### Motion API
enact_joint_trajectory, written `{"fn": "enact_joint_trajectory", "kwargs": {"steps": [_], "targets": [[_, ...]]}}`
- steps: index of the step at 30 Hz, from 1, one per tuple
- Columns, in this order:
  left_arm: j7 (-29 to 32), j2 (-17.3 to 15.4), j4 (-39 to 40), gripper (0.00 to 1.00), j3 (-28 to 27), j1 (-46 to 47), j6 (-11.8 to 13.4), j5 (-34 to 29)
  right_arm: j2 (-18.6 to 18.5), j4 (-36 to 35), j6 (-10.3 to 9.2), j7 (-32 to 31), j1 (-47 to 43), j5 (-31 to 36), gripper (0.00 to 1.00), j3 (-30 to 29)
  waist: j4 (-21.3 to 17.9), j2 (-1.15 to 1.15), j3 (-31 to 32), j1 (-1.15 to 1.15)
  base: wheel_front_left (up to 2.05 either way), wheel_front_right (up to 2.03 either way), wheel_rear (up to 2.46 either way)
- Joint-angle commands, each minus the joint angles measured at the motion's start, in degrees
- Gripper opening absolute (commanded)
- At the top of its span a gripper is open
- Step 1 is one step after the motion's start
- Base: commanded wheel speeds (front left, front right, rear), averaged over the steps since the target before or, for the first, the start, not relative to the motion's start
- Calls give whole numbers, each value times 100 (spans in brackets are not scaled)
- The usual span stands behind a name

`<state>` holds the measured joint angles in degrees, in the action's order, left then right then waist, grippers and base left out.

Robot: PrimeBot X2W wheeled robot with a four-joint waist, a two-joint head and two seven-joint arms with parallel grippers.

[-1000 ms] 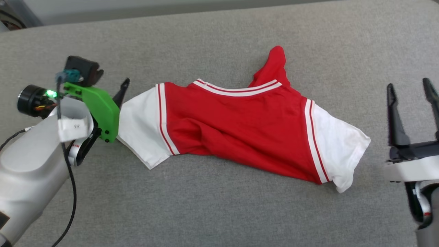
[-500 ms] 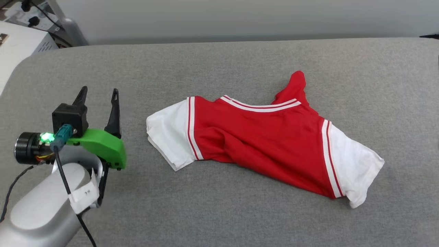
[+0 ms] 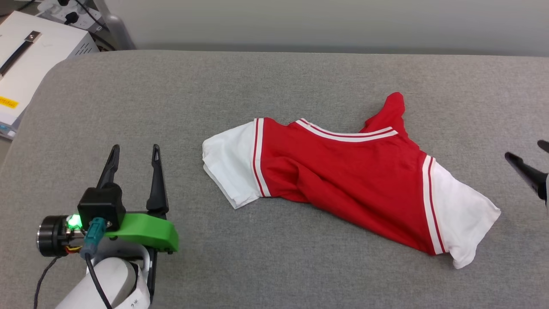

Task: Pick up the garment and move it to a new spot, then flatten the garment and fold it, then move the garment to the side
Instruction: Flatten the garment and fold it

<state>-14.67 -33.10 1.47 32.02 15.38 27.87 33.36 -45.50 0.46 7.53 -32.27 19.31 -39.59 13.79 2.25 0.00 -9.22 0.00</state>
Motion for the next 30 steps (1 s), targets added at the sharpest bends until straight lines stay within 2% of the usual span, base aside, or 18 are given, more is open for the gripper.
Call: {"fn": "enact_joint_trajectory", "kwargs": {"steps": [1,5,9,12,19,24,25,26,30], "targets": [[-32,134,37,100,-80,-160,-77,-138,-97,37,-4,-331,-58,-184,100,97,91,0,-112,0,0,0,0],[-32,421,8,100,-280,-262,-303,-415,-166,272,-4,-1032,-135,-517,100,182,203,0,-286,0,0,0,0],[-32,637,-77,100,-449,-255,-509,-651,-170,573,-4,-1249,-121,-466,100,323,300,0,-462,0,0,0,0],[-32,755,-101,100,-563,-229,-613,-808,-97,850,-4,-1218,-53,-380,100,452,352,0,-601,0,0,0,0],[-32,1046,-212,100,-803,-123,-886,-1105,350,1609,-4,-925,-54,-548,100,731,452,0,-850,0,0,0,0],[-32,1233,-354,100,-959,-127,-1085,-1244,390,1872,-4,-599,-199,-618,100,1026,421,0,-839,0,0,0,0],[-32,1262,-395,100,-1004,-144,-1125,-1269,377,1890,-4,-460,-194,-616,7,1078,390,0,-813,0,0,0,0],[-32,1284,-424,100,-1049,-155,-1155,-1286,360,1894,-4,-325,-171,-607,0,1104,358,0,-783,0,0,0,0],[-32,1303,-565,100,-1243,-166,-1366,-1307,272,1830,-4,230,-30,-682,0,1112,215,0,-606,0,0,0,0]]}}
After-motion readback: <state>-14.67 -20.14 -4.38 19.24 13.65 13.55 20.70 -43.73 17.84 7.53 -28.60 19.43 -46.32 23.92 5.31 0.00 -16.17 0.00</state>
